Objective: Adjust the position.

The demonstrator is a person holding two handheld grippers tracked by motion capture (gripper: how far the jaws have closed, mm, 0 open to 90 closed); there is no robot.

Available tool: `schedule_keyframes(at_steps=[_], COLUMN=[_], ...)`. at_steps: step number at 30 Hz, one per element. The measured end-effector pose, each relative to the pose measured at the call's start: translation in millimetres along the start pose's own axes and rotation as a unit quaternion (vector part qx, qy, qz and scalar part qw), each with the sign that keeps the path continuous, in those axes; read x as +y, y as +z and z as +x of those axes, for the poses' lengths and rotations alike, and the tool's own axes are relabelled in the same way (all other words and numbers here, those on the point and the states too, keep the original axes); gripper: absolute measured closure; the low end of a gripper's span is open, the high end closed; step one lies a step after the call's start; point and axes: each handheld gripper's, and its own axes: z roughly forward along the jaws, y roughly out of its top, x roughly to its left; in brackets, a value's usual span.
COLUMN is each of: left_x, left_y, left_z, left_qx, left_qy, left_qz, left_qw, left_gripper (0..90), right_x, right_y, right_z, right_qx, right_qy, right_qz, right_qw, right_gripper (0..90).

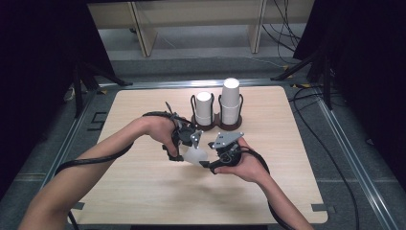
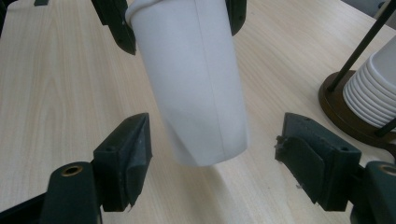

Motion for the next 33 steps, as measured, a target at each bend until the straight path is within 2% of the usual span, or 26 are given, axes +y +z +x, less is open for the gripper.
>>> schedule_keyframes(at_steps=[4,6,8,9,10,14,15,17,18,19,21,22,23,24,28,29,31,32,33], left_x=[1.4,2.6,3.5,4.3,5.0,7.6,8.0,8.6,8.8,8.9,9.2,9.4,9.7,10.0,11.1,11.5,12.4,12.6,12.2], left_y=[0.0,0.4,1.2,0.9,1.1,1.8,1.9,1.7,1.7,1.7,1.4,0.8,0.4,0.1,-0.2,-0.3,-0.1,0.4,2.6], left_z=[0.1,0.1,0.0,0.3,0.4,0.1,0.2,0.3,0.3,0.3,0.2,0.2,0.3,0.2,0.4,0.4,0.7,0.4,-2.2], left_qx=[0.0,-0.002,0.003,0.003,0.004,0.002,0.001,0.0,0.0,0.0,0.001,0.001,0.001,0.001,0.002,0.002,0.002,0.002,0.0], left_qy=[0.003,0.003,0.005,0.007,0.007,0.01,0.011,0.01,0.01,0.011,0.011,0.012,0.014,0.014,0.014,0.015,0.021,0.02,0.0], left_qz=[0.005,0.007,0.007,0.009,0.008,0.01,0.011,0.01,0.011,0.012,0.012,0.013,0.013,0.013,0.013,0.013,0.012,0.011,-0.004], left_qw=[1.0,1.0,1.0,0.9999,0.9999,0.9999,0.9999,0.9999,0.9999,0.9999,0.9999,0.9998,0.9998,0.9998,0.9998,0.9998,0.9997,0.9997,1.0], left_gripper=[30.0,30.0,30.0,30.0,30.0,30.0,30.0,30.0,30.0,30.0,30.0,30.0,30.0,30.0,30.0,30.0,30.0,30.1,30.1], right_x=[0.9,1.9,3.0,3.9,4.2,6.1,5.9,6.9,7.1,8.0,8.1,7.9,8.2,8.1,8.9,8.9,9.5,9.1,8.9], right_y=[1.8,2.5,3.5,4.2,4.5,7.1,7.7,9.6,9.7,10.6,12.8,12.6,13.8,13.8,16.3,16.9,18.0,18.6,19.1], right_z=[1.3,1.1,2.0,1.3,2.7,3.3,5.8,5.2,6.8,5.3,6.4,7.7,6.7,7.7,7.2,8.4,7.5,6.6,6.0], right_qx=[0.005,0.001,0.005,0.003,0.005,0.0,0.002,0.003,0.002,-0.001,0.006,0.005,0.006,0.005,0.005,0.005,0.006,0.003,-0.006], right_qy=[0.002,-0.008,-0.005,-0.015,-0.005,-0.023,-0.007,-0.02,-0.012,-0.028,-0.024,-0.014,-0.025,-0.015,-0.024,-0.016,-0.029,-0.038,-0.04], right_qz=[0.004,0.002,0.003,0.0,0.005,0.01,0.014,0.014,0.017,0.012,0.015,0.019,0.017,0.02,0.019,0.017,0.019,0.02,0.021], right_qw=[1.0,1.0,1.0,0.9999,1.0,0.9997,0.9999,0.9997,0.9998,0.9995,0.9996,0.9997,0.9995,0.9997,0.9995,0.9997,0.9994,0.9991,0.999], right_gripper=[25.6,25.5,25.4,25.4,25.4,25.3,25.3,25.1,25.1,25.1,25.0,25.0,25.0,25.0,25.0,25.0,25.1,25.2,25.2])
